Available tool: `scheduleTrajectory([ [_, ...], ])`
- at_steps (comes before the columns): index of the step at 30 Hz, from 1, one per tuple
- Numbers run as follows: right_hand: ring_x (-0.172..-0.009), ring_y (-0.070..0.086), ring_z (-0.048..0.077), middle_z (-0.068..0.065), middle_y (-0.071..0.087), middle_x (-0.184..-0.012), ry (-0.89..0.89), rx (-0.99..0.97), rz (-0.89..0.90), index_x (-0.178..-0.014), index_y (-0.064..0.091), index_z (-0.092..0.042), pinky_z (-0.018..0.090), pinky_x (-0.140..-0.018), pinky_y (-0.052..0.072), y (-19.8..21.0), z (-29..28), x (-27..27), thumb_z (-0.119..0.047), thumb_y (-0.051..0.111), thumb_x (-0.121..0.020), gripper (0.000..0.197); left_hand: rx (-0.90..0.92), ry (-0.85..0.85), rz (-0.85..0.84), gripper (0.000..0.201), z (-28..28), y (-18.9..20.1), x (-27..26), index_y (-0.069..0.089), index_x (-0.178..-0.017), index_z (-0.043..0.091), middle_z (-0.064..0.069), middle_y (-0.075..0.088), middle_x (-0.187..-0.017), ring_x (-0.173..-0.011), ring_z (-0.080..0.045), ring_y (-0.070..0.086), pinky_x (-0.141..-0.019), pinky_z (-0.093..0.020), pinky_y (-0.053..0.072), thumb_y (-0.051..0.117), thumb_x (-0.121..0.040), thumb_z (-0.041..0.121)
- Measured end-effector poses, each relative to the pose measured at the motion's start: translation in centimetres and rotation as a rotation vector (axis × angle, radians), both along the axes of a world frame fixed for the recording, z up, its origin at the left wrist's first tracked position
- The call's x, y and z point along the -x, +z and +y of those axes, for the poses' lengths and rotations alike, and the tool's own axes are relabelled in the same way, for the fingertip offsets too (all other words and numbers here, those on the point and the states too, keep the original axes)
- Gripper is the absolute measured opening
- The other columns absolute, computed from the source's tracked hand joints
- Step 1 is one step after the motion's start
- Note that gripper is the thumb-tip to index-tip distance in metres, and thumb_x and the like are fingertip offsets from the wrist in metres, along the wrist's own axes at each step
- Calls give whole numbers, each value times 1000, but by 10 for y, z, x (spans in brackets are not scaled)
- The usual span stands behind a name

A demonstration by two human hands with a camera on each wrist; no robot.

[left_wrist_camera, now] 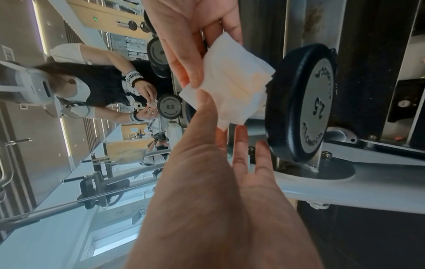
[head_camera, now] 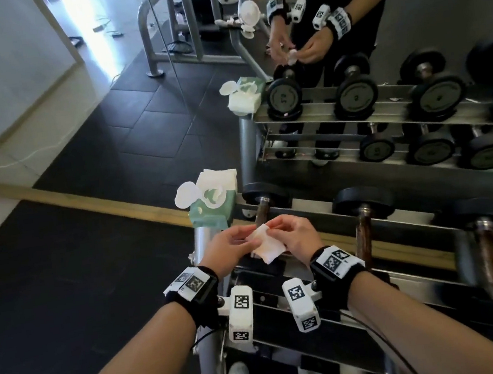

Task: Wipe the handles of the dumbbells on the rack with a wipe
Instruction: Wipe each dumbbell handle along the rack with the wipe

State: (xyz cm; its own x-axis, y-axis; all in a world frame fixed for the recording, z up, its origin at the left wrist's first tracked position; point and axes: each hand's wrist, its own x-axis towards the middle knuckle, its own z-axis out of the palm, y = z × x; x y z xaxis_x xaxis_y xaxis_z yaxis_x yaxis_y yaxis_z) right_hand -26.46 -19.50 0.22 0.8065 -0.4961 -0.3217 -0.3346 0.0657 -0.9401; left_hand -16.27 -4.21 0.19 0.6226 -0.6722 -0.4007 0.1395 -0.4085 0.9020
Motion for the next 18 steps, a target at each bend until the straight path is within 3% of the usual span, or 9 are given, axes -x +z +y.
scheduleTrajectory([
  [2,-67,64,7,3,68,-79,-30,34,9,-85,68,-14,16,-61,51,2,3,-4,-1,71,-87,13,2,-24,-45,28,-1,3,-5,71,-112,17,3,76,-100,-82,-3,71,-74,-18,54,76,-85,20],
  [6,-70,62,9,1,66,-79,-95,86,17,-89,65,-10,16,-63,50,1,9,-12,-1,75,-83,15,-26,-43,-95,9,-3,1,-15,73,-93,26,10,75,-82,-70,4,66,-63,-10,46,76,-85,23],
  [8,-71,62,9,1,66,-80,-119,103,22,-89,64,-11,15,-63,50,0,12,-15,0,75,-82,16,-57,-62,-132,9,-3,-3,-18,70,-84,32,15,72,-73,-62,7,63,-59,-10,44,75,-85,26],
  [12,-76,64,16,7,67,-85,-156,62,48,-93,64,-10,28,-70,57,-4,16,-16,1,70,-86,14,-112,-27,-216,13,2,-16,-28,67,-78,31,11,70,-74,-70,-5,64,-64,-17,47,74,-86,24],
  [15,-68,68,8,4,69,-82,-203,-11,41,-87,65,-13,18,-62,54,-10,16,-9,2,70,-86,15,-156,47,-244,5,10,-24,-36,63,-88,23,1,71,-87,-82,-19,67,-74,-31,55,67,-90,20],
  [16,-70,68,8,3,70,-83,-208,-3,51,-87,67,-14,19,-66,55,-14,16,-5,1,70,-86,15,-165,71,-258,3,12,-26,-40,62,-92,19,-4,70,-91,-84,-23,66,-77,-36,55,64,-91,20],
  [18,-81,67,13,2,73,-89,-204,45,87,-88,70,-18,26,-79,54,-23,15,5,-3,71,-87,14,-178,118,-302,7,13,-29,-47,58,-100,16,-5,69,-96,-87,-23,65,-78,-35,52,59,-94,19],
])
